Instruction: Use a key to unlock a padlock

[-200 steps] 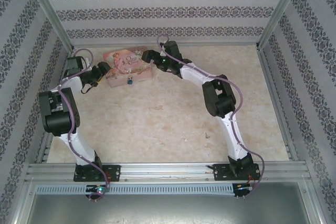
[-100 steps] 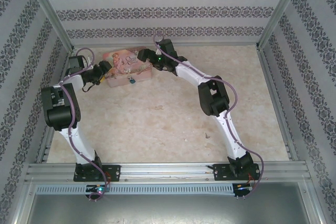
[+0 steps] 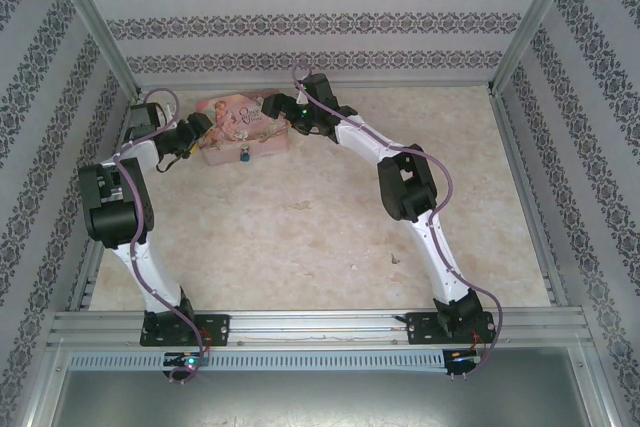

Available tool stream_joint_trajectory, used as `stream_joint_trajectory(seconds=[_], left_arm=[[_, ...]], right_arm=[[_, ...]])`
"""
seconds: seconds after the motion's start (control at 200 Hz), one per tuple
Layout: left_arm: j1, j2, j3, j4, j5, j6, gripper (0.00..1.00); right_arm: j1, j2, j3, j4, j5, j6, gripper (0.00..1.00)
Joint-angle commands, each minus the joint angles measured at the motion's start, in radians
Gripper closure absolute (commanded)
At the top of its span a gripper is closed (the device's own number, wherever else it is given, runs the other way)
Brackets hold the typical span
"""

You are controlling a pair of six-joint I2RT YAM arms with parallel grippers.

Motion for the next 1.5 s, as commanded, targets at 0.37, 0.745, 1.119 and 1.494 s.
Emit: stream_joint_trajectory(seconds=[0.37, 0.745, 1.119, 1.494], left_arm=[[-0.074, -0.019, -0.016, 0.033, 0.045, 0.004, 0.23], [-0.143, -0.057, -0.068, 0.037, 0.022, 0.002, 0.23], [-0.236, -0.107, -0.126, 0.025, -0.013, 0.008, 0.23], [-0.338, -0.16, -0.191, 0.035, -0.059, -0.003, 0.23]], right_arm=[[0.021, -0.098, -0.11, 0.022, -0.057, -0.048, 0.02], [0.019, -0.202, -0.278, 0.067, -0.043, -0.07, 0.02], [0.016, -0.355, -0.496, 0.105, -0.009, -0.099, 0.02], [0.013, -0.517, -0.744, 0.162, 0.014, -0.11, 0.02]])
